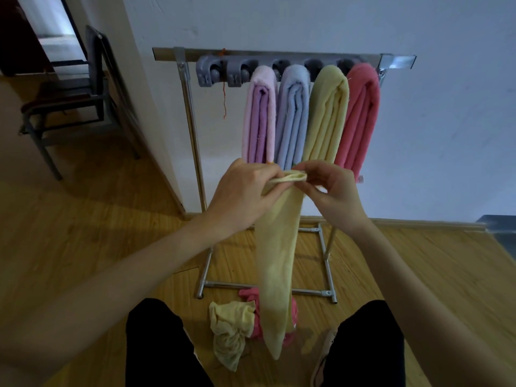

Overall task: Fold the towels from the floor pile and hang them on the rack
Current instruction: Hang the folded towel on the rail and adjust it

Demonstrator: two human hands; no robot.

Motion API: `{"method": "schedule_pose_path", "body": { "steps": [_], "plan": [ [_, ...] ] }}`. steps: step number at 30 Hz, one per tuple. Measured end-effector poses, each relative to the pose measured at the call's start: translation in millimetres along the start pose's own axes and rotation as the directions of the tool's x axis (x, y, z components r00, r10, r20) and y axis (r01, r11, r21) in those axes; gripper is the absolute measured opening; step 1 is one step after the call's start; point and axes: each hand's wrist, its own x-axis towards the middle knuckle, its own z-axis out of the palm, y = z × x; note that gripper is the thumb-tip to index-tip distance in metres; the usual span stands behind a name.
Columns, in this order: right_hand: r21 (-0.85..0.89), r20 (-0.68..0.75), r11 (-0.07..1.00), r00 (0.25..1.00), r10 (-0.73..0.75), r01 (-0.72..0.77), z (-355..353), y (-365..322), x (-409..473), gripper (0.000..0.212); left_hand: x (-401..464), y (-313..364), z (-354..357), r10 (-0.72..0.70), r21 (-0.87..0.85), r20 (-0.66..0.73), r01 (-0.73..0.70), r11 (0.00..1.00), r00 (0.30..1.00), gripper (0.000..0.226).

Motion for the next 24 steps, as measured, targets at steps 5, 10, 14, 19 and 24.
{"method": "schedule_pose_path", "body": {
  "steps": [5,10,14,19,24],
  "plan": [
    [0.069,-0.036,0.996,0.998,0.058,-0.055,3,4,12,0.019,5,-3,-16,0.192,0.156,0.032,-0.195,0.968,0.981,0.025],
    [0.136,-0.062,0.984,0.990,0.126,-0.116,18,8,5,0.021,-23,-21,2,0.002,0.025,-0.085,0.001,1.000,0.996,0.067],
    [0.199,-0.062,0.963,0.978,0.200,-0.184,26,11,-5,0.020,-79,-39,39,-0.423,-0.316,0.237,0.482,0.817,0.874,0.101],
    [0.241,-0.054,0.939,0.963,0.264,-0.244,36,4,-12,0.018,-139,-65,94,-0.503,-0.329,0.536,0.717,0.615,0.678,0.055],
    [0.342,-0.134,0.895,0.928,0.347,-0.285,35,-5,-11,0.016,-158,-69,131,-0.590,-0.277,0.622,0.850,0.448,0.514,0.037]
  ]
}}
